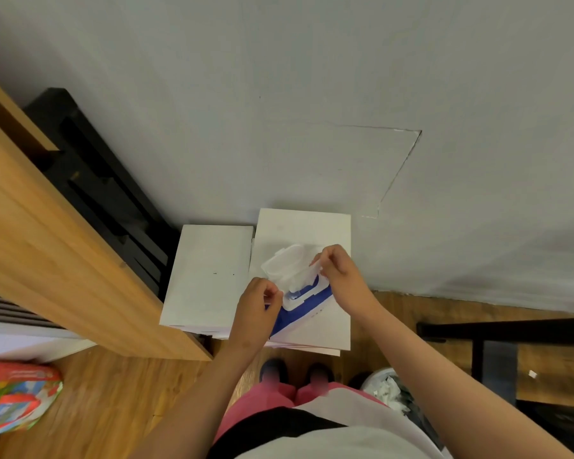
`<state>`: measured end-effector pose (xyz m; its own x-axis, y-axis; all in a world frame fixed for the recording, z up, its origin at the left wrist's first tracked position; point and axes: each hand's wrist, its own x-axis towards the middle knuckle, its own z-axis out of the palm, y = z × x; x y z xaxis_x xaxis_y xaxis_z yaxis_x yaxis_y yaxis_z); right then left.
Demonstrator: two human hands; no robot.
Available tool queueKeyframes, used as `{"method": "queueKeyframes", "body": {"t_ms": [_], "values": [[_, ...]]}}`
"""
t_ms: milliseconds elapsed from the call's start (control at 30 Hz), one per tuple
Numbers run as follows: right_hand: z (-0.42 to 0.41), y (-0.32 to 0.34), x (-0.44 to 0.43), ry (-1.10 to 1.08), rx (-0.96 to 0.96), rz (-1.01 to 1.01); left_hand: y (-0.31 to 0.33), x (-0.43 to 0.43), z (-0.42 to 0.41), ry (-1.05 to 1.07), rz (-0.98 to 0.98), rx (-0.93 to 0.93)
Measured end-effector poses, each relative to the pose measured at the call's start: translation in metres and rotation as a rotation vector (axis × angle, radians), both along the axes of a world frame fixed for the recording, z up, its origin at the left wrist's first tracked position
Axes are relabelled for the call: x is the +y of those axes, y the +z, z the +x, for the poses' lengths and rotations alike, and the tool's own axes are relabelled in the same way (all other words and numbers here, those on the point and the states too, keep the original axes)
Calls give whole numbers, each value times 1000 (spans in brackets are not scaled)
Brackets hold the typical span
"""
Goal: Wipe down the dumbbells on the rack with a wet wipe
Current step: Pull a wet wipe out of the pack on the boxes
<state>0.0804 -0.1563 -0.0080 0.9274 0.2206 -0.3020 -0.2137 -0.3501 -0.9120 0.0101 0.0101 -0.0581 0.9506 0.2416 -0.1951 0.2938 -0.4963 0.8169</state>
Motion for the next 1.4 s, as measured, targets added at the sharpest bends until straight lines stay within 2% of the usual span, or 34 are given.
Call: {"method": "queueKeyframes", "body": {"t_ms": [67, 133, 300, 400, 467, 533, 633, 733, 833, 967, 1000, 1100, 1167, 1267, 1400], "values": [[1, 3, -2, -63, -29, 88, -1, 0, 0, -2, 4, 4], [-2, 5, -2, -39, -46, 55, -2, 0, 0, -8, -1, 5], [-11, -4, 4, 280, -160, -354, -1, -1, 0, -24, -27, -28], [-6, -7, 11, 356, -216, -600, 0, -1, 0, -29, -19, -13], [-1, -5, 14, 366, -194, -666, 0, -1, 0, -29, -19, -9], [2, -2, 12, 292, -107, -551, 1, 0, 0, -22, -24, -13], [3, 4, 5, 3, 8, -187, 3, 1, 1, -16, -27, -11], [5, 15, 2, -175, -53, -41, 3, 1, 2, -11, -11, 5], [5, 20, 3, -235, -112, 22, 2, 1, 1, -3, -9, 24], [1, 7, 4, -65, -80, -129, 1, 1, 1, -23, -10, 13], [-2, 5, 4, -32, -127, -195, 0, 1, 0, -29, -13, 5], [-8, 1, 4, 63, -518, -426, -1, 1, 1, -41, -12, -21], [-8, 0, 5, 186, -671, -529, -1, 1, 0, -46, -12, -40], [-7, -8, 8, 365, -622, -584, 0, 0, 0, -53, -24, -58], [-8, -22, 3, 400, -566, -636, 1, 0, -1, -58, -2, -62]]}}
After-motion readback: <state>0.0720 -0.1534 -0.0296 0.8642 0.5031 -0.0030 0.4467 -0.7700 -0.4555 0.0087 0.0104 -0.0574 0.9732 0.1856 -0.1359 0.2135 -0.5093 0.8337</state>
